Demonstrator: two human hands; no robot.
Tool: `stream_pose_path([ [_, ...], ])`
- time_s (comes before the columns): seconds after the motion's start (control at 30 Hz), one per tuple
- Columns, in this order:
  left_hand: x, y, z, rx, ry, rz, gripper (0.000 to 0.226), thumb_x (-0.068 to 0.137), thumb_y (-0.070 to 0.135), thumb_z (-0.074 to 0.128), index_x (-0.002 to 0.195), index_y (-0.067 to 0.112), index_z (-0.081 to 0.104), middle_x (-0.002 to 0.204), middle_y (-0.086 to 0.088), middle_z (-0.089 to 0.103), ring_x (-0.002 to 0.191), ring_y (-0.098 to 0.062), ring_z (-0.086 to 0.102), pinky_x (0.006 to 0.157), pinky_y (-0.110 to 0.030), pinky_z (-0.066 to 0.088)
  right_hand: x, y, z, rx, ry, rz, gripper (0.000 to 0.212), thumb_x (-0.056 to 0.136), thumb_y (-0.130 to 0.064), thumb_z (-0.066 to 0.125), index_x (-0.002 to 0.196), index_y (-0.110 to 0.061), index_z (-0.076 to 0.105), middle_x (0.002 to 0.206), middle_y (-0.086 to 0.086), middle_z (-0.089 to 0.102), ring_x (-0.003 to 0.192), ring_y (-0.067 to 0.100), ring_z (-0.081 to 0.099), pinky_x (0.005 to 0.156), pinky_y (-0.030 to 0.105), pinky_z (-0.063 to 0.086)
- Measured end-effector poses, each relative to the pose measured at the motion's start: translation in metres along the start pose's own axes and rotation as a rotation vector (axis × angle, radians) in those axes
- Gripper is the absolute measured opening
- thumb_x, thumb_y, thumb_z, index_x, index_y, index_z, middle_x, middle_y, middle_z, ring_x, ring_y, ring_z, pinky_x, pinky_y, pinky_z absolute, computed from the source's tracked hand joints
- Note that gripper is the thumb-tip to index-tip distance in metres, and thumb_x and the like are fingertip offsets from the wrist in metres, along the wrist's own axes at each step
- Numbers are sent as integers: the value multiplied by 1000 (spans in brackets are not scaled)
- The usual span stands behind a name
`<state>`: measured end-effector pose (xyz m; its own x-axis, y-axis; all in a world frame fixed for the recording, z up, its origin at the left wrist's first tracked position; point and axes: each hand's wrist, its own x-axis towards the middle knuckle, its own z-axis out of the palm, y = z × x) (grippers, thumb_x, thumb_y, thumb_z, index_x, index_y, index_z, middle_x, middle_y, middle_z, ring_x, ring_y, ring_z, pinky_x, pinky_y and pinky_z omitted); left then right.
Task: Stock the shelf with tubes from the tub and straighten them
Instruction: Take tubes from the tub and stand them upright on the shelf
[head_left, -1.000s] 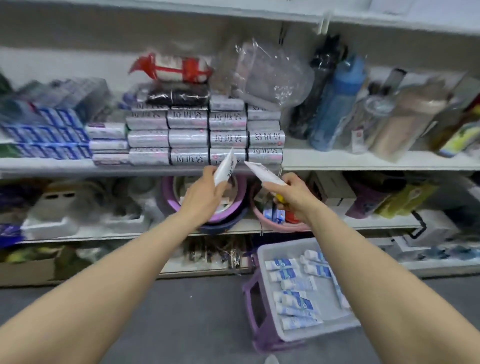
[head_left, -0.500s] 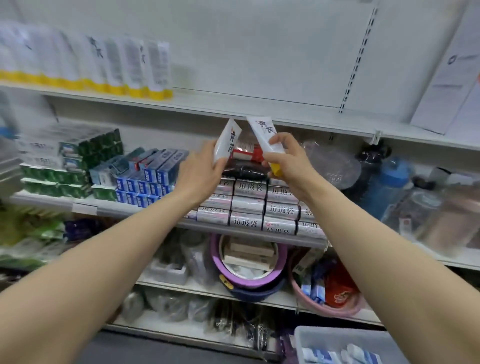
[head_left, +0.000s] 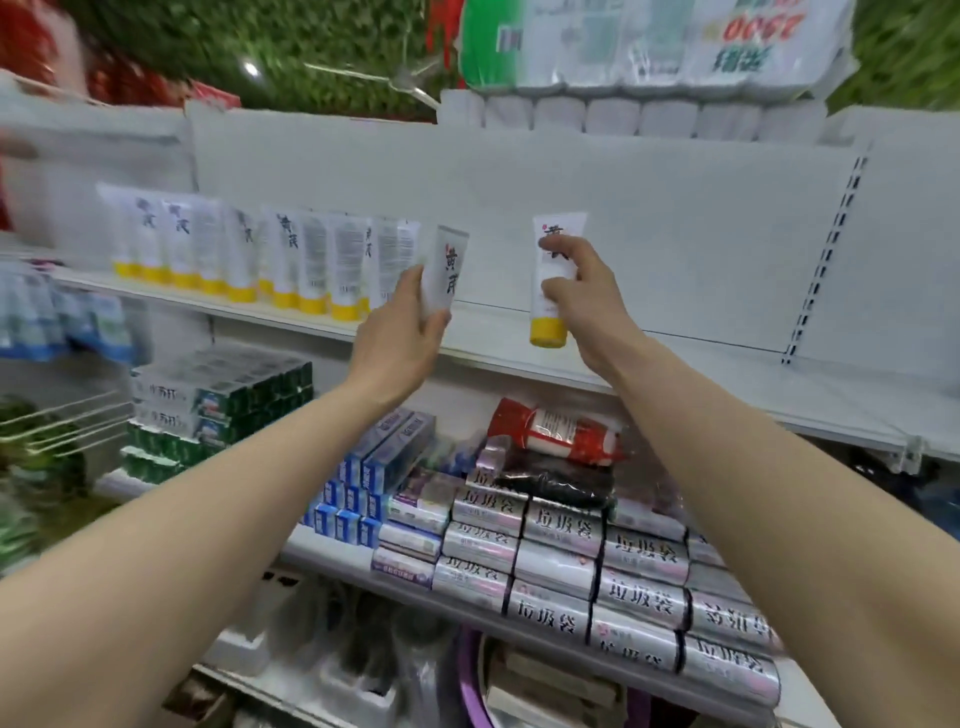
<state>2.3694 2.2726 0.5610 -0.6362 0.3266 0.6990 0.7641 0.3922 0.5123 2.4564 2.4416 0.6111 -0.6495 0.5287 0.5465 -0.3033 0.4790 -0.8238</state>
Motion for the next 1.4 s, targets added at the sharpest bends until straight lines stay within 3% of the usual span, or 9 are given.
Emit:
stream_pose_path([
  [0.07, 20, -7, 6, 8, 27, -13, 55, 99, 31, 47, 146, 13, 26, 75, 3, 52, 78, -26, 54, 66, -37, 37, 23, 7, 9, -19, -29, -37, 50, 83, 8, 45, 115, -28, 60, 124, -1, 53, 90, 13, 57, 72, 24, 53],
  [0.2, 52, -22, 18, -30, 59, -57, 48, 97, 33, 50, 138, 14, 34, 97, -9, 64, 91, -32, 61, 75, -42, 48, 65, 26, 30, -88, -59, -93, 49, 80, 1, 52, 109, -35, 67, 122, -6, 60, 96, 15, 62, 86, 37, 57],
  [0.33, 72, -34, 35, -20, 63, -68, 44, 96, 32, 51, 135, 16, 36, 94, -2, 63, 92, -31, 61, 71, -38, 45, 96, 46, 49, -249, -100, -130, 43, 79, -6, 60, 108, -36, 70, 121, -4, 65, 102, 17, 62, 93, 38, 52],
  [0.5, 84, -49, 55, -73, 58, -94, 49, 94, 35, 53, 137, 24, 33, 118, 1, 64, 102, -25, 62, 85, -46, 50, 124, 72, 67, -500, -155, -203, 38, 85, -10, 59, 117, -27, 69, 122, 3, 62, 111, 23, 58, 99, 37, 43],
  [0.7, 95, -60, 62, -104, 46, -83, 53, 92, 33, 58, 138, 28, 32, 122, 3, 62, 106, -21, 62, 86, -43, 52, 153, 84, 94, -715, -229, -301, 40, 92, -11, 53, 128, -25, 62, 121, 10, 55, 115, 28, 51, 90, 27, 35],
  [0.83, 96, -68, 64, -10, -36, -53, 62, 85, 35, 65, 137, 26, 31, 117, 2, 63, 101, -22, 63, 83, -43, 52, 167, 90, 108, -783, -248, -340, 40, 93, -12, 52, 131, -24, 59, 120, 13, 54, 114, 31, 51, 91, 30, 36],
  [1.03, 106, -74, 73, 62, -21, -74, 63, 83, 41, 67, 133, 25, 32, 111, 1, 65, 96, -25, 63, 79, -43, 52, 184, 98, 115, -824, -281, -323, 39, 93, -20, 53, 131, -23, 58, 117, 14, 52, 111, 33, 52, 92, 33, 38],
  [1.4, 107, -72, 82, 137, -21, -122, 68, 82, 41, 69, 135, 23, 31, 118, -2, 62, 106, -26, 60, 84, -42, 49, 173, 93, 107, -904, -373, -369, 40, 94, -19, 53, 135, -17, 51, 118, 16, 46, 107, 33, 51, 88, 33, 38],
])
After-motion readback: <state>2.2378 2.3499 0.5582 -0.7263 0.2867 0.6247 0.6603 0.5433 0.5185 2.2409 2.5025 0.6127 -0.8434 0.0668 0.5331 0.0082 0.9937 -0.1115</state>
